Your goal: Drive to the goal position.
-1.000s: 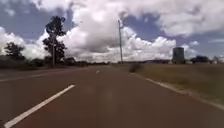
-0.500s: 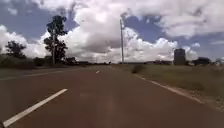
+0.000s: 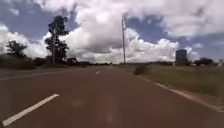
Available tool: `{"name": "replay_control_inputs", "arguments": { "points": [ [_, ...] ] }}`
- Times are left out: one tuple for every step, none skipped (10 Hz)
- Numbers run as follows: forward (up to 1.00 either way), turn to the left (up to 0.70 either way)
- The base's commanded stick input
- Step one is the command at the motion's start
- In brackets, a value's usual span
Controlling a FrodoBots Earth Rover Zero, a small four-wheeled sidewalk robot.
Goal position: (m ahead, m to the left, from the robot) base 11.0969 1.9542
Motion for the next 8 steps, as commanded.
{"name": "replay_control_inputs", "arguments": {
  "points": [
    [1.00, 0.00],
    [1.00, 0.00],
    [1.00, 0.00],
    [1.00, 0.00],
    [1.00, 0.00],
    [1.00, 0.00],
    [1.00, 0.00],
    [1.00, 0.00]
  ]
}}
